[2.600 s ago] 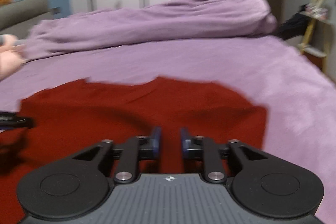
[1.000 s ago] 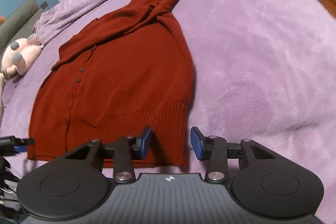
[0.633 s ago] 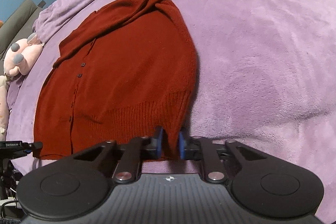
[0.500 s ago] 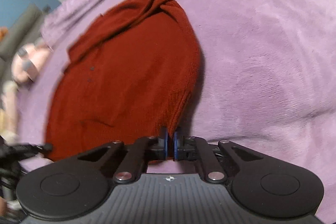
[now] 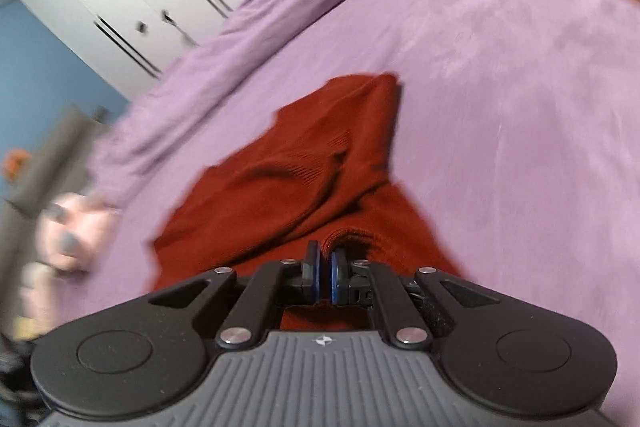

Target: Fold small clothes

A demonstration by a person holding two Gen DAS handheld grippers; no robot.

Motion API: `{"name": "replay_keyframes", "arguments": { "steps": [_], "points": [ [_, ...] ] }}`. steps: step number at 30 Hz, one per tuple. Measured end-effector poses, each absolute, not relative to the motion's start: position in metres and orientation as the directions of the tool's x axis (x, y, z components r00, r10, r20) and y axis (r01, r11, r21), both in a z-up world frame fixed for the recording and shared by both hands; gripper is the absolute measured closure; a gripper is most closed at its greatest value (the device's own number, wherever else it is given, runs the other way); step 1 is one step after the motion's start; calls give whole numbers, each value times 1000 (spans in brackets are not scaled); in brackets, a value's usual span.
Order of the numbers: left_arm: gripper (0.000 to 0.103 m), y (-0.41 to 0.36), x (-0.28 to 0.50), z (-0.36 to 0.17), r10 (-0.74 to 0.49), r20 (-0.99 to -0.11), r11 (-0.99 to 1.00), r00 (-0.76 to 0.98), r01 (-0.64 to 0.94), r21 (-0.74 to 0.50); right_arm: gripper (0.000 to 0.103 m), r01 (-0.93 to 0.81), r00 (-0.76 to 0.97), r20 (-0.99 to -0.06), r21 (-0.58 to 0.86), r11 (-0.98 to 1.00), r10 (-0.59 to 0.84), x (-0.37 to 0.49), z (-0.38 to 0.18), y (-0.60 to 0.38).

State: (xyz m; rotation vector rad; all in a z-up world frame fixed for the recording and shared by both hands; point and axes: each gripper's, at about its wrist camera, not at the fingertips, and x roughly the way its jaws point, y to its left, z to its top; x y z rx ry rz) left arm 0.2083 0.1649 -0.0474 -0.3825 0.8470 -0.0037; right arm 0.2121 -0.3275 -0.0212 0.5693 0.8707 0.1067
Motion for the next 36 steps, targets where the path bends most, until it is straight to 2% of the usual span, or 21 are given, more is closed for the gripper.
{"name": "replay_keyframes", "arguments": {
  "steps": [1, 2, 4, 7, 9, 12, 18, 20, 22, 24, 26, 30, 36],
  "points": [
    [81, 162, 210, -49, -135, -734, 942, 665, -143, -302, 95, 124, 649, -709, 457, 881, 276, 219, -23, -323],
    [60, 161, 209, -51, -124, -725, 950, 677, -131, -284, 92, 112, 650, -721, 403, 908, 240, 222, -23, -319],
    [41, 162, 203, -52, -151, -700, 955, 698, -80, -286, 80, 79, 679, -701, 365, 928, 218, 221, -19, -324],
    [41, 163, 202, -62, -158, -719, 972, 677, -23, -235, 66, 15, 685, -683, 360, 933, 253, 214, -23, -333],
    [41, 162, 206, -69, -144, -743, 981, 653, -4, -194, 64, -26, 671, -702, 302, 953, 240, 211, -29, -332],
    [41, 159, 214, -78, -161, -757, 980, 634, 14, -197, 56, -64, 667, -708, 256, 965, 232, 211, -38, -328],
    [54, 152, 233, -89, -184, -773, 977, 607, 27, -212, 58, -73, 657, -715, 254, 965, 237, 227, -47, -321],
    [57, 150, 237, -91, -176, -785, 980, 594, 31, -196, 64, -95, 653, -723, 218, 971, 227, 232, -49, -315],
    [60, 149, 239, -91, -174, -786, 981, 594, 35, -191, 84, -119, 640, -740, 172, 978, 208, 236, -50, -307],
    [76, 148, 238, -90, -169, -784, 983, 597, 40, -181, 94, -132, 646, -744, 108, 985, 168, 236, -51, -300],
    [95, 148, 237, -89, -154, -777, 986, 610, 40, -164, 95, -158, 660, -737, 55, 986, 147, 232, -48, -295],
    [96, 153, 228, -75, -201, -743, 974, 638, 53, -218, 97, -182, 715, -689, -23, 983, 117, 218, -33, -285],
    [96, 166, 218, -14, -233, -603, 955, 763, 62, -290, 97, -186, 808, -562, 43, 982, 178, 210, 21, -286]
  ]
}}
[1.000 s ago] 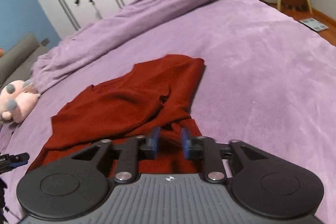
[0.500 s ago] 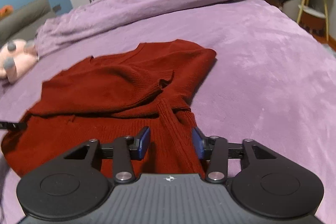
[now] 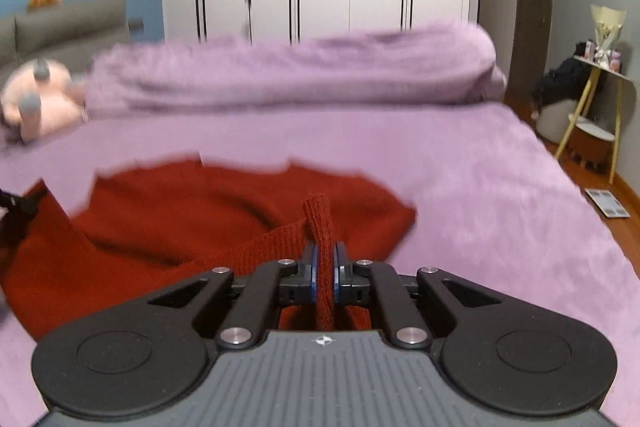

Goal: Fold small clothes
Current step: 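Lift the hem with both grippers and fold it toward the collar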

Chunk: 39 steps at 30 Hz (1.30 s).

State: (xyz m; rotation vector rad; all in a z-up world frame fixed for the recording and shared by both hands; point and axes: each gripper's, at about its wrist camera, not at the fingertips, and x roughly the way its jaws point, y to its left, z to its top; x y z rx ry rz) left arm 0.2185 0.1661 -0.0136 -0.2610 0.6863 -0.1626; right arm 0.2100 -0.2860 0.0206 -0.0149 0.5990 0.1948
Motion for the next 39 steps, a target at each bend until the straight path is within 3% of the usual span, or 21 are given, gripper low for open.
{"name": "replay_keyframes", "arguments": {
  "steps": [5, 10, 12, 14, 16, 19, 21, 22, 23, 24, 27, 30, 33, 36, 39],
  "points": [
    [96, 175, 252, 6, -177, -525, 955, 832, 15, -297, 97, -111, 859, -497, 53, 992, 123, 246, 32, -283],
    [92, 171, 302, -50, -200, -664, 951, 721, -21, -309, 96, -77, 785, -611, 66, 995, 101, 299, -10, -281],
    [83, 170, 306, -71, -175, -698, 955, 695, -52, -292, 95, -83, 740, -667, 43, 996, 91, 310, -31, -278],
    [60, 173, 306, -82, -160, -707, 956, 689, -70, -285, 93, -89, 718, -691, 24, 996, 80, 312, -41, -276],
    [58, 176, 306, -89, -178, -709, 952, 683, -63, -300, 87, -98, 715, -693, 38, 994, 97, 310, -43, -276],
    [59, 174, 307, -94, -212, -714, 954, 668, -17, -299, 84, -134, 711, -693, 34, 990, 120, 307, -46, -274],
    [64, 169, 311, -94, -201, -726, 964, 658, 1, -266, 84, -144, 709, -696, 19, 989, 117, 309, -49, -272],
    [84, 166, 313, -94, -186, -731, 970, 656, 2, -245, 86, -144, 710, -695, 12, 989, 112, 310, -51, -271],
    [95, 164, 312, -93, -176, -734, 973, 656, 3, -231, 91, -138, 711, -695, 4, 990, 102, 311, -52, -270],
    [95, 164, 309, -92, -180, -731, 972, 659, 6, -234, 97, -139, 715, -691, 2, 990, 102, 309, -52, -268],
    [95, 168, 296, -65, -217, -647, 960, 731, 38, -278, 97, -155, 746, -661, -45, 987, 87, 303, -43, -261],
    [95, 176, 294, -29, -210, -545, 949, 812, 36, -312, 98, -142, 818, -570, -73, 987, 76, 300, -17, -264],
    [95, 171, 316, -3, -117, -478, 976, 871, 11, -219, 98, -82, 861, -505, -39, 996, 51, 323, 6, -272],
    [95, 166, 349, 2, -43, -460, 982, 887, -47, -184, 98, -19, 882, -471, -52, 998, -8, 358, 14, -271],
    [94, 155, 382, -16, 33, -501, 984, 865, -116, -136, 98, 25, 875, -480, -68, 997, -55, 395, 2, -268]
  ]
}}
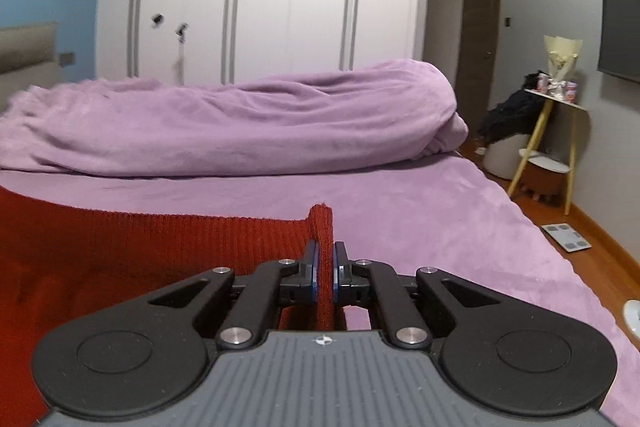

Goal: Fold small clothes
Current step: 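Lift the hem with both grippers and fold it toward the collar, then open both grippers to release the folded hem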

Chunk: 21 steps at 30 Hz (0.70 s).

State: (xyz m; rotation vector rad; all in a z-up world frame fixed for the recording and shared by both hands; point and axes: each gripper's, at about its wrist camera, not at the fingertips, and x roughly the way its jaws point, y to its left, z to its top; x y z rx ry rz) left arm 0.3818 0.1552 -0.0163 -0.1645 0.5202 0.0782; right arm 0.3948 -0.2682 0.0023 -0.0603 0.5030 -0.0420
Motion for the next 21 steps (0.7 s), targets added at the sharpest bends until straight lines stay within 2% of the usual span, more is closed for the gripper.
{"name": "replay_keyframes", "arguments": {
  "steps": [1, 4, 5, 6, 8, 11, 13, 15, 17, 18, 21],
  "points": [
    [93, 153, 390, -25, 55, -522, 981, 851, -143, -129, 98, 35, 866, -496, -68, 997, -64, 404, -4, -267],
    [79, 150, 400, -57, 146, -635, 948, 758, -291, -129, 96, 47, 836, -543, -72, 996, -79, 425, -31, -266],
    [76, 149, 394, -64, 136, -652, 939, 745, -308, -156, 94, 41, 830, -553, -72, 997, -75, 427, -38, -266],
    [72, 147, 386, -67, 112, -649, 938, 752, -296, -181, 90, 47, 827, -556, -76, 996, -82, 426, -44, -265],
    [46, 134, 365, -68, 46, -605, 952, 795, -219, -216, 85, 51, 831, -553, -30, 998, -59, 418, -46, -265],
    [30, 102, 354, -69, -48, -545, 967, 837, -99, -237, 81, -92, 844, -520, 105, 990, 133, 394, -43, -232],
    [26, 83, 361, -76, -68, -553, 975, 831, -61, -212, 75, -260, 805, -491, 211, 942, 332, 383, -49, -196],
    [26, 70, 372, -90, -17, -601, 989, 799, -76, -129, 75, -356, 751, -516, 211, 910, 413, 383, -62, -159],
    [26, 70, 373, -105, 80, -632, 995, 771, -98, 7, 75, -380, 755, -549, 79, 922, 358, 386, -75, -135],
    [26, 70, 371, -107, 89, -624, 996, 776, -80, 42, 74, -369, 773, -549, 20, 929, 319, 388, -80, -135],
    [24, 91, 361, -105, 94, -598, 995, 796, -84, 45, 72, -224, 825, -540, -42, 974, 166, 398, -86, -183]
  ]
}}
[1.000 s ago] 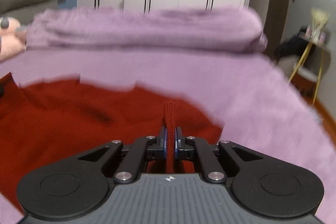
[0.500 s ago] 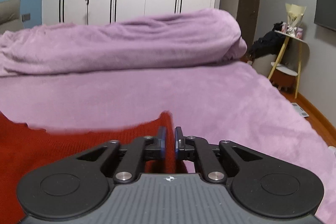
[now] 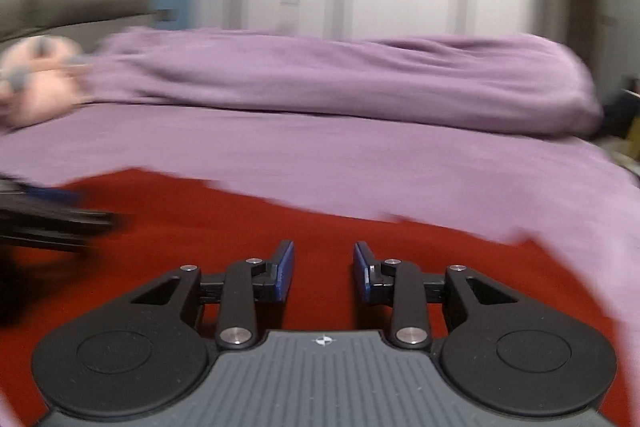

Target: Fold small clothes

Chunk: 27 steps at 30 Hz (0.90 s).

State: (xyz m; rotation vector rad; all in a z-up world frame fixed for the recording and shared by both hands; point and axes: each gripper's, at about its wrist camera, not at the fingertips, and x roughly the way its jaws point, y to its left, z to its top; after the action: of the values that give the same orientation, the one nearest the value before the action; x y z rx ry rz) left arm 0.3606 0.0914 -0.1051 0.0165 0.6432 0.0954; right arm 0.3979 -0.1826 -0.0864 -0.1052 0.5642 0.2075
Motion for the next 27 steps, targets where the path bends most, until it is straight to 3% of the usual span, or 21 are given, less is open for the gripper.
{"name": "replay_keyframes", "arguments": {
  "steps": [3, 5, 7, 11, 12, 15, 17, 21, 23, 25, 27],
  "points": [
    [22, 113, 362, -108, 160, -591, 987, 790, -147, 71, 74, -43, 830, -556, 34, 998, 55, 405, -92, -256],
    [15, 127, 361, -110, 178, -617, 976, 767, -219, 10, 70, 49, 843, -539, 57, 997, -11, 402, -86, -284],
    [13, 140, 360, -110, 160, -647, 960, 745, -270, -74, 43, 108, 844, -523, -50, 993, -118, 400, -88, -290],
    [12, 146, 358, -106, 176, -668, 954, 723, -291, -64, 39, 153, 815, -565, -10, 988, -132, 403, -92, -298],
    [12, 147, 357, -104, 181, -673, 954, 717, -295, -57, 38, 147, 811, -567, -41, 988, -144, 404, -91, -295],
    [12, 151, 349, -102, 230, -680, 953, 696, -304, 11, 22, 164, 796, -558, -171, 972, -233, 398, -87, -280],
    [12, 159, 348, -101, 257, -682, 947, 685, -319, 37, 22, 213, 785, -536, -237, 948, -310, 391, -78, -273],
    [12, 172, 332, -92, 350, -654, 926, 671, -355, 130, 20, 164, 838, -485, -212, 963, -250, 341, -49, -259],
    [15, 184, 318, -88, 342, -670, 923, 659, -368, 110, 20, 109, 863, -473, -165, 980, -175, 312, -35, -253],
    [15, 203, 299, -84, 237, -719, 931, 653, -364, -24, 19, 51, 872, -482, -81, 995, -84, 287, -27, -247],
    [15, 224, 279, -85, 59, -754, 903, 654, -357, -239, 19, 2, 863, -506, -5, 1000, -4, 267, -25, -240]
  ]
}}
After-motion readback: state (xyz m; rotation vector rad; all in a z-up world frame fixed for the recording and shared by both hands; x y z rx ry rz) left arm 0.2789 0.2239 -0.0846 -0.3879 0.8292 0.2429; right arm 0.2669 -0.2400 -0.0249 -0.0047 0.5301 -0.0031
